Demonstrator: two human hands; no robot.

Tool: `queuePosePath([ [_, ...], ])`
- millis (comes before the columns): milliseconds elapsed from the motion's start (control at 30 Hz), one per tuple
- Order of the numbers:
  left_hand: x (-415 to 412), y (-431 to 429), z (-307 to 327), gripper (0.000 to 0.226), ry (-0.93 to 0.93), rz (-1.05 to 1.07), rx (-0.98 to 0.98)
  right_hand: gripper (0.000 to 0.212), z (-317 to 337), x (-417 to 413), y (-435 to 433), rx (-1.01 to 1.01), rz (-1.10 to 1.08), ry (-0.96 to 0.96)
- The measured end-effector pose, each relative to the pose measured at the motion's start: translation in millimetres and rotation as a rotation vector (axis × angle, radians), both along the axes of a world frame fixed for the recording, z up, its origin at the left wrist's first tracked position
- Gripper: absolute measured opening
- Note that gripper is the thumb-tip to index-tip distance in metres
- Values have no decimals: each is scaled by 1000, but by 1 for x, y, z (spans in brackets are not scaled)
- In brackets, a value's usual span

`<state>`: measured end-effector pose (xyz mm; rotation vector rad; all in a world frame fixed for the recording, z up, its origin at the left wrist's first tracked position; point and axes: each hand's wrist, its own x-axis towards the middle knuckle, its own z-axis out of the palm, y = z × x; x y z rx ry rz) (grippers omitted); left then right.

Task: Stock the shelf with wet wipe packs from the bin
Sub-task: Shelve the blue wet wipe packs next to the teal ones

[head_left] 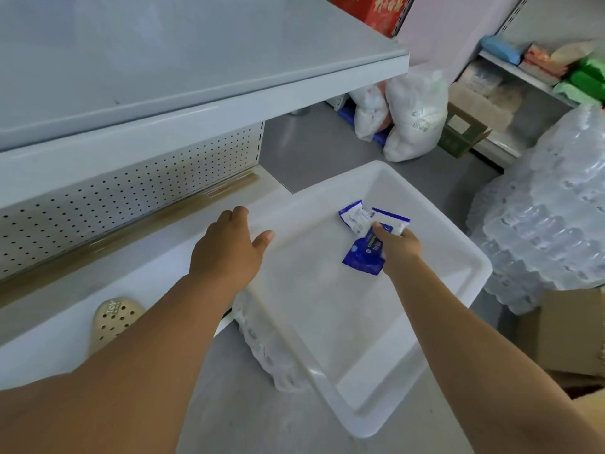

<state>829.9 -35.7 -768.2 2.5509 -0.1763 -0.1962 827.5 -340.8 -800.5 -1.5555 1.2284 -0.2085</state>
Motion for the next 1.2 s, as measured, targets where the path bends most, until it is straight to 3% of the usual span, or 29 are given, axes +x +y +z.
queuePosePath([
  [200, 2, 1, -2, 64, -7, -8, -8, 45, 1, 20, 7, -106, 89, 176],
  [300, 3, 3, -1, 65, 1, -22, -4, 41, 5, 27, 5, 40, 74, 124],
  [367, 3, 5, 0, 65, 20, -26, 5, 50, 8, 32, 9, 103, 77, 107],
  [467, -1, 8, 4, 62, 19, -9, 21, 38, 24, 22, 25, -22, 151, 78],
  [533, -8, 9, 11, 55, -100, 50, 2, 36, 33, 8, 32, -30, 169, -6],
  [667, -23, 5, 28, 39, -262, 80, -267, 26, 65, -31, 47, 194, 232, -257],
  [767, -39, -9, 48, 39, -139, 87, -523, 31, 103, -57, 62, 360, 362, -406],
  [867, -55, -14, 75, 55, 88, 143, -790, 34, 142, -73, 81, 427, 524, -477],
  [933, -62, -7, 91, 64, 131, 148, -905, 32, 169, -80, 97, 449, 633, -519],
  [1067, -71, 18, 137, 23, -21, 168, -1033, 32, 208, -81, 134, 497, 776, -570],
  [1200, -69, 56, 182, 13, -155, 296, -1139, 41, 227, -62, 179, 501, 890, -603],
])
